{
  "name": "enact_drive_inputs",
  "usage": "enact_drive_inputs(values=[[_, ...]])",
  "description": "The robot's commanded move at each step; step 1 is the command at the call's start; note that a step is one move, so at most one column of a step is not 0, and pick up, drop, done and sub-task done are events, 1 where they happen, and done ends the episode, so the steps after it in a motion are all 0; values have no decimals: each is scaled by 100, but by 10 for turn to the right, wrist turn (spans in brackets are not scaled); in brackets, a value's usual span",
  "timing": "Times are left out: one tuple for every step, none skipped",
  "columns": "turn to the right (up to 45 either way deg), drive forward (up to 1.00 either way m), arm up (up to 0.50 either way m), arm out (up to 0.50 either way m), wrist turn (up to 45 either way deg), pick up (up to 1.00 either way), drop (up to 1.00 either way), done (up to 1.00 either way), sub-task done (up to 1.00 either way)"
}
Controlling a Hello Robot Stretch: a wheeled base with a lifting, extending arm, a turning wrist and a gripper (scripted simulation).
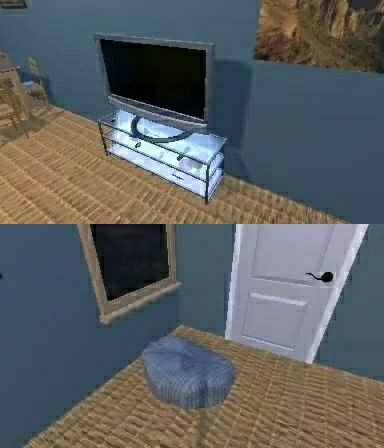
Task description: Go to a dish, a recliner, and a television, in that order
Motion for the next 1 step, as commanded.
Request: enact_drive_inputs(values=[[-450, 0, 0, 0, 0, 0, 0, 0, 0]])
